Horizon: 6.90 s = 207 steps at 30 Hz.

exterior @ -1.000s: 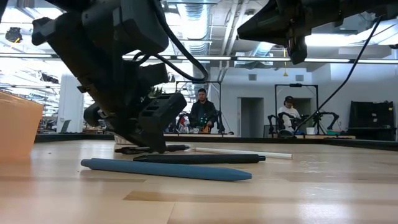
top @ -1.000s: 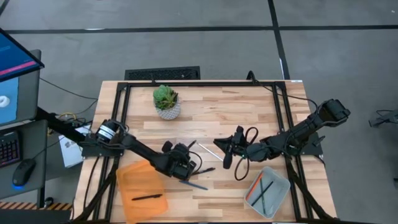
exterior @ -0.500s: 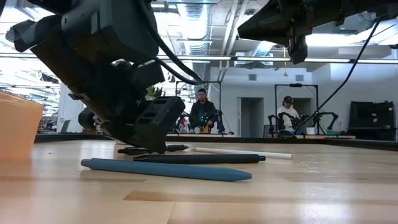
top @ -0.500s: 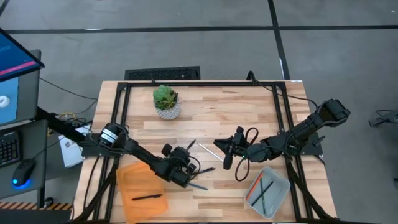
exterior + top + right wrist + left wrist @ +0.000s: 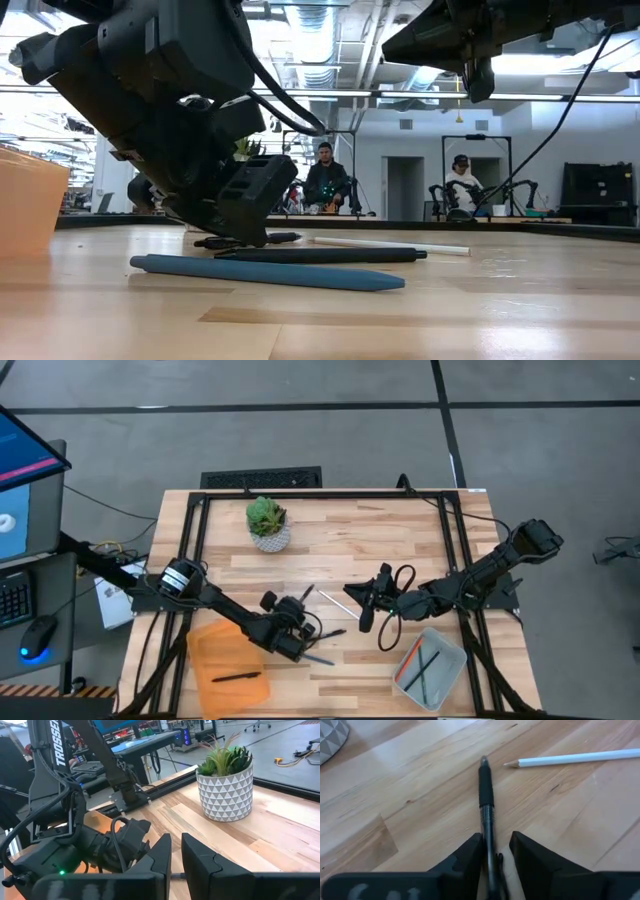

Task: Sort pens & pencils
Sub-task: Put the black pen into the orange bin, then put the white pencil into the gray bin

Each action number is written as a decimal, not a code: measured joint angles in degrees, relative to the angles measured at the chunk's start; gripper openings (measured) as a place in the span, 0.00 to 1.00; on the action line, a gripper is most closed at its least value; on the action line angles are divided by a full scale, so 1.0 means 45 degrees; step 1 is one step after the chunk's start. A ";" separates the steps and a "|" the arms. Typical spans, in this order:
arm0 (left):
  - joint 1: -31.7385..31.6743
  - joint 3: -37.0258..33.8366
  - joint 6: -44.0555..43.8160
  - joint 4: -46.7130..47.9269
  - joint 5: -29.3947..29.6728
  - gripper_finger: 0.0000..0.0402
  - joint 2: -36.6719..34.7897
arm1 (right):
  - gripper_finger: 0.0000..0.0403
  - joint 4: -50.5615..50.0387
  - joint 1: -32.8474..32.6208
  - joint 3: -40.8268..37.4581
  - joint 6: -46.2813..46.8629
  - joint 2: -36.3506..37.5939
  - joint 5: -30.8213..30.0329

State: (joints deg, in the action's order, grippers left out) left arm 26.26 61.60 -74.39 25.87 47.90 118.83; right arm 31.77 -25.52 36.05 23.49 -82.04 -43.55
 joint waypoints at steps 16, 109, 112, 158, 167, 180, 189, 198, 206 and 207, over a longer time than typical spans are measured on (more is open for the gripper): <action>0.0015 0.0000 0.0696 -0.0029 0.0082 0.07 0.0000 | 0.17 -0.0005 0.0000 0.0000 0.0000 0.0000 0.0000; 1.0395 0.1445 0.1333 0.9190 0.0256 0.04 -0.8677 | 0.17 0.0044 -0.0126 0.0000 0.1122 -0.0005 0.0000; 1.0045 -0.0299 0.2062 0.6177 -0.1012 0.04 -0.9560 | 0.17 -0.0015 -0.0136 0.0000 0.1122 -0.0005 -0.0005; 0.6356 -0.5275 0.3734 0.0751 -0.1486 0.31 -1.0520 | 0.17 -0.2143 0.0214 -0.0003 0.2535 -0.0236 0.0917; 0.3703 -0.5275 0.6350 -0.0469 -0.1818 0.31 -1.0525 | 0.17 -0.3381 -0.0768 0.0929 0.2084 -0.2005 0.1060; 0.2674 -0.5273 0.9956 -0.3585 -0.3793 0.31 -1.0525 | 0.17 -0.9821 -0.0631 0.4098 0.4923 -0.4408 0.2913; 0.2571 -0.5271 0.9947 -0.3588 -0.3837 0.31 -1.0525 | 0.17 -1.0186 -0.0437 0.4245 0.5555 -0.4736 0.2278; 0.2569 -0.5270 0.9928 -0.3648 -0.3829 0.31 -1.0525 | 0.17 -1.0383 -0.0407 0.4239 0.6431 -0.5167 0.1905; 0.2569 -0.5270 0.9918 -0.3650 -0.3823 0.31 -1.0520 | 0.17 -1.0195 -0.0408 0.4240 0.7227 -0.6236 0.1740; 0.2569 -0.5270 0.9918 -0.3646 -0.3823 0.31 -1.0520 | 0.17 -1.0188 -0.0413 0.4253 0.7309 -0.6317 0.1688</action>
State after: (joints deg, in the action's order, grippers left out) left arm 37.82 37.89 -29.76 9.46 30.70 71.48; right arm -14.08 -27.38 55.19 56.37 -110.47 -35.95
